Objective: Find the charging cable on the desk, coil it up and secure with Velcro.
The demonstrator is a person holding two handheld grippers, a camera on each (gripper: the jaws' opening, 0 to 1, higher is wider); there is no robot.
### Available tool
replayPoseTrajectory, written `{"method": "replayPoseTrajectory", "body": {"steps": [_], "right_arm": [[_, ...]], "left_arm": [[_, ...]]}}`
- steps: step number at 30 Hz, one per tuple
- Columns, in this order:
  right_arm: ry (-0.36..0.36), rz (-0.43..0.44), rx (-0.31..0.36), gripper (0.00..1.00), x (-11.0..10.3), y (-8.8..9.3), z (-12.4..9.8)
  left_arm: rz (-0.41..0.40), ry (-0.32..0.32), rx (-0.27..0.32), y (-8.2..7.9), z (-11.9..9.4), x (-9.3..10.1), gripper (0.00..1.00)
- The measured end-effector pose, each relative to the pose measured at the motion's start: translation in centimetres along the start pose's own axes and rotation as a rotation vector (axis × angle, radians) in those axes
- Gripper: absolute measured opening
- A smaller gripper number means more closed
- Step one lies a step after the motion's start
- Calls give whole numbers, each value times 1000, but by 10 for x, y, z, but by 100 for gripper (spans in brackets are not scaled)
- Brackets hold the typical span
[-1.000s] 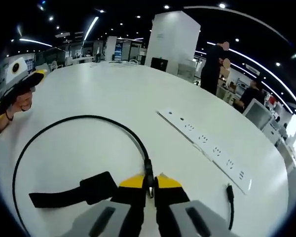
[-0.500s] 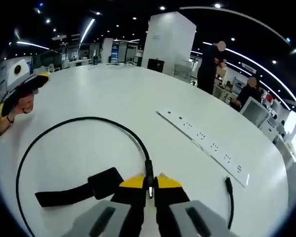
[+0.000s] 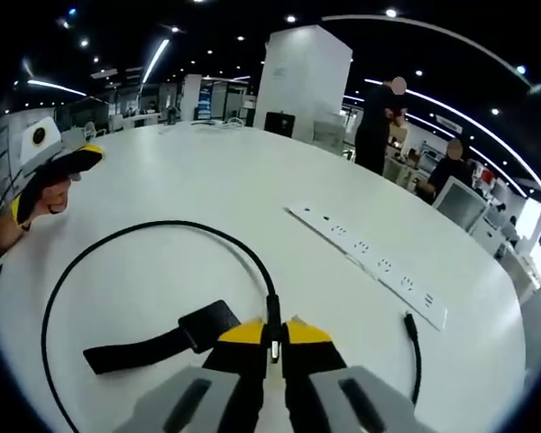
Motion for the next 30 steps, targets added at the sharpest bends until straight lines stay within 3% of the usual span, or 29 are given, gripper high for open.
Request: {"method": "replayPoseTrajectory", "body": {"steps": [30], "right_arm": [[55, 89, 91, 8, -33, 25, -39]], "left_arm": [[4, 3, -8, 3, 1, 4, 68]]}}
Point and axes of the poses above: the point that each gripper's makers call its tool centre point, and the gripper's own axes: z roughly forward along the fingers, x roughly to its right, y roughly out of its underside, the point moved 6 cm from there along -z, roughly backward along the fingers, and after that the axes turned 4 degrees about -y, right-handed, at the moved point
